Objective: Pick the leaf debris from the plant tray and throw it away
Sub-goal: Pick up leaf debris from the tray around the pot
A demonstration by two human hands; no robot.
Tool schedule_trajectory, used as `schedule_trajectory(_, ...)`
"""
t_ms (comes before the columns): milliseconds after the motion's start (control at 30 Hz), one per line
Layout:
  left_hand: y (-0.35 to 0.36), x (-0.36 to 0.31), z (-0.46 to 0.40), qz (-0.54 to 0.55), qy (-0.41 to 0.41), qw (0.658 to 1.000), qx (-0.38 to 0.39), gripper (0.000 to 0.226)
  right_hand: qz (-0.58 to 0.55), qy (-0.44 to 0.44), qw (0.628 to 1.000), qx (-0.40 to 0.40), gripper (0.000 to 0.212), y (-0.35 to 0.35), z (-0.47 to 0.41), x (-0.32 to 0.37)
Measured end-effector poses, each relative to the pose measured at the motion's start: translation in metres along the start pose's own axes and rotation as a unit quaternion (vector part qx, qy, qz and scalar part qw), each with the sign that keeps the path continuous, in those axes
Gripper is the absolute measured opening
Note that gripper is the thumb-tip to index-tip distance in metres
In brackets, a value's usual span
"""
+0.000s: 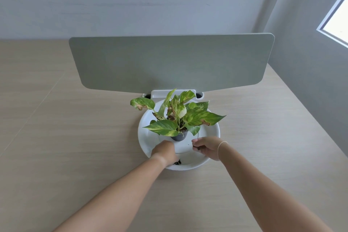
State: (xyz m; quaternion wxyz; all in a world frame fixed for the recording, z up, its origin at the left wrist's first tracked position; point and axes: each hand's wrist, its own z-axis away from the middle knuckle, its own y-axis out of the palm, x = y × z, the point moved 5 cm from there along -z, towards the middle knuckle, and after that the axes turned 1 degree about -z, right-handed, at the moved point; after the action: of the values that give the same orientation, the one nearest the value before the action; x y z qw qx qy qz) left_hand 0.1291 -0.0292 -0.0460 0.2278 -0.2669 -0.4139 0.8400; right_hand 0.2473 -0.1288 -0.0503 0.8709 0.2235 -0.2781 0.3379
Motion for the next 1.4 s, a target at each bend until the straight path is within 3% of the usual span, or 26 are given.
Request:
schedule_trajectory(133,0.005,-0.008,-0.004,0.028,-0.008,1.000,-0.004,0.031,-0.098,0.003,0.995,0.012,0.016,-0.002,0.003,0.003)
schedule_trajectory(400,0.017,-0.016,-0.010,0.024,-0.029,0.999,-0.010,0.029,-0.125,0.032,0.991,0.014,0.024,-0.006,-0.002,-0.001)
schedule_trajectory(800,0.021,-0.006,-0.017,0.047,0.009,0.999,0.010,0.022,-0.198,0.027,0.980,0.005,0.021,-0.004,0.003,0.000)
schedule_trajectory(900,0.014,-0.001,-0.015,0.087,0.007,0.996,0.012,0.026,-0.209,0.007,0.978,-0.007,0.021,-0.006,0.004,0.000)
schedule_trajectory(1033,0.004,0.006,-0.008,0.167,-0.006,0.986,0.019,0.017,-0.214,-0.008,0.977,-0.016,0.019,-0.007,0.005,-0.001)
schedule_trajectory(1133,0.000,0.010,-0.003,0.237,-0.022,0.971,0.025,0.029,-0.222,-0.018,0.975,-0.022,0.019,-0.007,0.008,-0.002)
schedule_trajectory(1400,-0.003,0.008,0.005,0.374,-0.030,0.927,0.021,0.026,-0.242,-0.038,0.969,-0.031,0.020,-0.011,0.024,-0.003)
